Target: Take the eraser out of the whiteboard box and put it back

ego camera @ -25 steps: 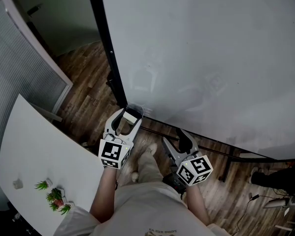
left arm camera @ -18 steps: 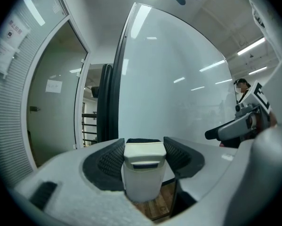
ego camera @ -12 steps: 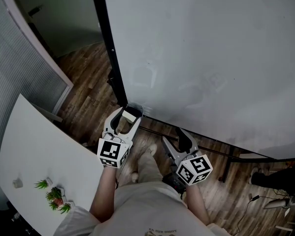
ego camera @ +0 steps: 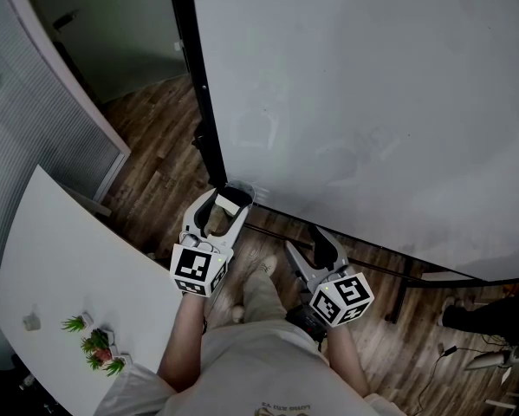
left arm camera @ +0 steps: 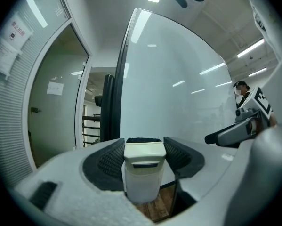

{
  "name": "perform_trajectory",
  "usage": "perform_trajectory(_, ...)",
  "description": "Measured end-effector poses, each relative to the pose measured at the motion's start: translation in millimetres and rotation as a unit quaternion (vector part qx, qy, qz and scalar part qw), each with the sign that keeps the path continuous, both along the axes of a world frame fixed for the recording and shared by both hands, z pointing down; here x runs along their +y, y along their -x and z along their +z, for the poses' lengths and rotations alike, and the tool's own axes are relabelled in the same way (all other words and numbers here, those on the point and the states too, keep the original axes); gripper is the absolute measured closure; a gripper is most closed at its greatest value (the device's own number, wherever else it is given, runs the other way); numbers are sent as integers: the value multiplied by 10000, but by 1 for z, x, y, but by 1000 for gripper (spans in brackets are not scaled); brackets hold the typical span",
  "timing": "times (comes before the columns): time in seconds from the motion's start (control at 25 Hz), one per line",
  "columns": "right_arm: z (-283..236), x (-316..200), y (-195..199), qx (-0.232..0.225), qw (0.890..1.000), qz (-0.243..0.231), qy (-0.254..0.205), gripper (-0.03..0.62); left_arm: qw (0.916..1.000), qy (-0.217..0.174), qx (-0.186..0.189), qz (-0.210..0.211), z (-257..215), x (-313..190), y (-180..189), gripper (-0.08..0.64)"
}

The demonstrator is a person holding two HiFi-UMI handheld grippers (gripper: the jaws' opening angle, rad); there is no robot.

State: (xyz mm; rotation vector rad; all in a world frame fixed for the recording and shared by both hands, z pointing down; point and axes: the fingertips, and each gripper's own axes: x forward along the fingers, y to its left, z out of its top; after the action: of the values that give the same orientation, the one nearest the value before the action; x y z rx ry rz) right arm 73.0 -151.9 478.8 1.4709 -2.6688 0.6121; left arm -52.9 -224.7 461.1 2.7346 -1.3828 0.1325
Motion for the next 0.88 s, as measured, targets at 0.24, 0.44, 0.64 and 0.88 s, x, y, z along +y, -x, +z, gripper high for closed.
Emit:
perform_trajectory(0.24, -4, 5, 4, 20, 10000, -17, -51, 325, 10000, -92, 6, -27, -7, 6, 3, 304)
perform_trajectory(0.44, -9, 8, 5, 34, 9999, -17, -113, 325, 9999, -141, 29, -48, -12, 9, 6, 304)
perform_trajectory(0.64, -12, 12, 6, 52, 9999, -14, -154, 325, 9998, -176, 88, -69, -17, 14, 8, 303)
perform_trajectory(0.88, -18, 16, 8, 68, 9997, -43, -229, 325, 9996, -223, 134, -83, -24, 19, 11, 304)
